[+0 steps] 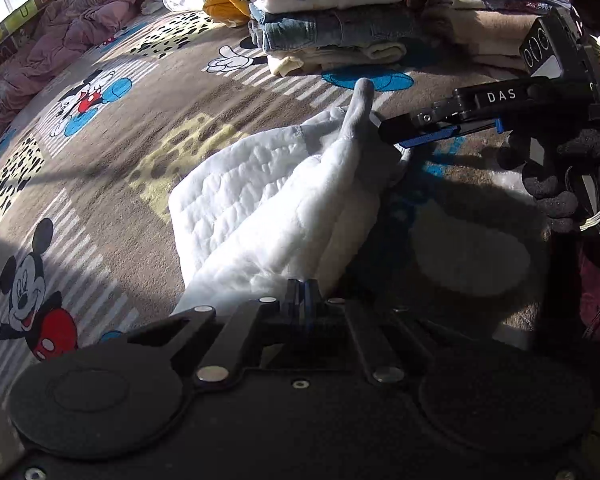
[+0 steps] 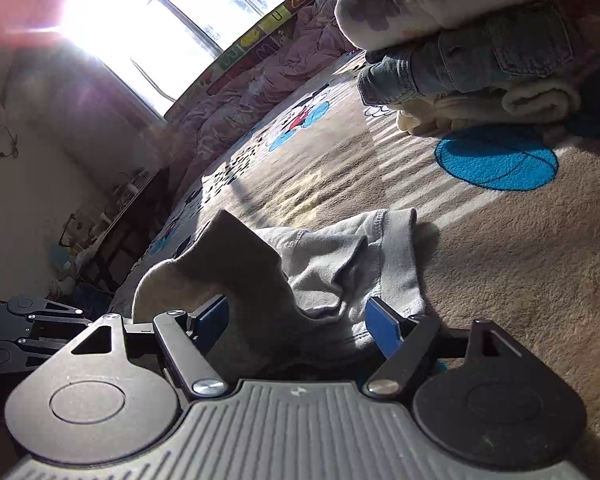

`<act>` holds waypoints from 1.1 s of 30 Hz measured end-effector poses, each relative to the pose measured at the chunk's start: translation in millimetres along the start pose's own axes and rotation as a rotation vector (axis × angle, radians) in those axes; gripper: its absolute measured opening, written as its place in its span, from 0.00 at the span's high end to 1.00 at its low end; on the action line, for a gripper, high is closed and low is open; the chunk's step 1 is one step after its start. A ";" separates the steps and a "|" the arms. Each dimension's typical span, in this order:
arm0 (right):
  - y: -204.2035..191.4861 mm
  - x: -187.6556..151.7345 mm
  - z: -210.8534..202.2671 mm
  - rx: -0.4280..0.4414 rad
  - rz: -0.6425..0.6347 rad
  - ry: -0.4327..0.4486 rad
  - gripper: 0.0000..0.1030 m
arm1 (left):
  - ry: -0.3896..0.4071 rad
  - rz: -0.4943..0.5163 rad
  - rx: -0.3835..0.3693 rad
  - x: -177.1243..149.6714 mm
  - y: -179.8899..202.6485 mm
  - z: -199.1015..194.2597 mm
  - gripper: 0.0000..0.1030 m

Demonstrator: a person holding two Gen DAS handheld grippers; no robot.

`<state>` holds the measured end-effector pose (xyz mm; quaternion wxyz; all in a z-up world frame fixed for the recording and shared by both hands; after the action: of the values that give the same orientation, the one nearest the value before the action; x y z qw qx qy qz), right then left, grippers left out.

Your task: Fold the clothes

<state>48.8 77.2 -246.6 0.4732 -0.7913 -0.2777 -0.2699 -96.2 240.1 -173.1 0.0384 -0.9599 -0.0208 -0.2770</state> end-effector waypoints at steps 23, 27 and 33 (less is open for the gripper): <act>-44.5 3.9 6.9 -0.061 -0.126 0.074 0.21 | 0.112 -0.253 0.176 -6.7 -90.0 -6.0 0.41; -63.4 3.4 23.0 -0.095 -0.251 0.057 0.21 | 0.097 -0.276 0.130 6.2 -106.1 17.2 0.41; -85.1 -3.8 48.7 -0.170 -0.430 -0.002 0.22 | 0.059 -0.308 0.085 20.9 -111.0 45.2 0.41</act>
<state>-5.1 154.1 -218.0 0.3362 -0.7512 -0.4164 -0.3863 -61.4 354.9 -193.1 0.0368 -0.9343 -0.1781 -0.3066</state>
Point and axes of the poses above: each gripper's, at about its wrist camera, not at the fingertips, and z roughly the way its jaws point, y to its right, x to its top, the point moved 3 cm from there along z, roughly the way its jaws point, and after that the axes turned 9 degrees about -z, right-handed, at the moved point
